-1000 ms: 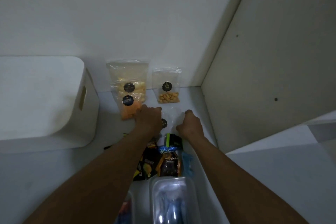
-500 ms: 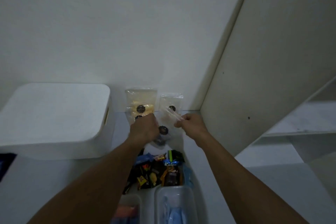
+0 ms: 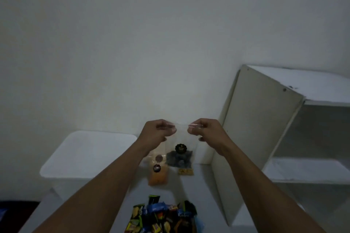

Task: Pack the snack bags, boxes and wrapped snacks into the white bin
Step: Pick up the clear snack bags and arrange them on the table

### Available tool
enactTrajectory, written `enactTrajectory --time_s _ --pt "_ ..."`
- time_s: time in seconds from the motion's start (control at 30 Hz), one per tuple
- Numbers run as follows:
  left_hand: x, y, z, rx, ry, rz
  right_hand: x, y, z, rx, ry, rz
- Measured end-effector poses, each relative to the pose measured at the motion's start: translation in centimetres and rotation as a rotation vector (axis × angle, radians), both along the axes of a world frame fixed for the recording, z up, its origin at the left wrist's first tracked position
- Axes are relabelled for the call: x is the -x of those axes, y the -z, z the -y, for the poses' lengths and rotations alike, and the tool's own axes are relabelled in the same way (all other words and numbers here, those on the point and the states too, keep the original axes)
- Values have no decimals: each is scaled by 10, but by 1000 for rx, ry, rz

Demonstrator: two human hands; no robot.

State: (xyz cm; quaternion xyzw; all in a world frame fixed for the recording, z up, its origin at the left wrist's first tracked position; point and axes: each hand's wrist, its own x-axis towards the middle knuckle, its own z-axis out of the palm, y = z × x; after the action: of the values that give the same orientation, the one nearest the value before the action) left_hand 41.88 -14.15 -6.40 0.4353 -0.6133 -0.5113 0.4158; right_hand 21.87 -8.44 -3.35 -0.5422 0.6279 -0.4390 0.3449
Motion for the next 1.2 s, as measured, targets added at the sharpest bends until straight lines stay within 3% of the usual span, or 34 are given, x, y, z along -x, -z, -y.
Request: enactTrajectory --time_s 0.27,0.5,0.6,0.73,0.87,0.97,1.2 --pt "-9 -66 -18 75 59 -85 -18 -66 -17 171 -20 -64" --pt "-10 -93 -25 176 -56 -104 -27 -88 -24 194 -66 -115" --pt "-12 -99 -27 194 0 -101 -28 -92 -28 238 -47 -126" --pt "-15 -105 -28 125 96 -184 -25 -96 -29 288 8 -74" --pt "-13 -105 -21 256 -76 -194 -29 -92 -26 287 21 59" --pt "-14 -106 -21 299 -67 -153 -26 -89 -25 256 6 120" --pt "-20 -110 -19 139 115 -140 -25 -96 -27 345 45 20"
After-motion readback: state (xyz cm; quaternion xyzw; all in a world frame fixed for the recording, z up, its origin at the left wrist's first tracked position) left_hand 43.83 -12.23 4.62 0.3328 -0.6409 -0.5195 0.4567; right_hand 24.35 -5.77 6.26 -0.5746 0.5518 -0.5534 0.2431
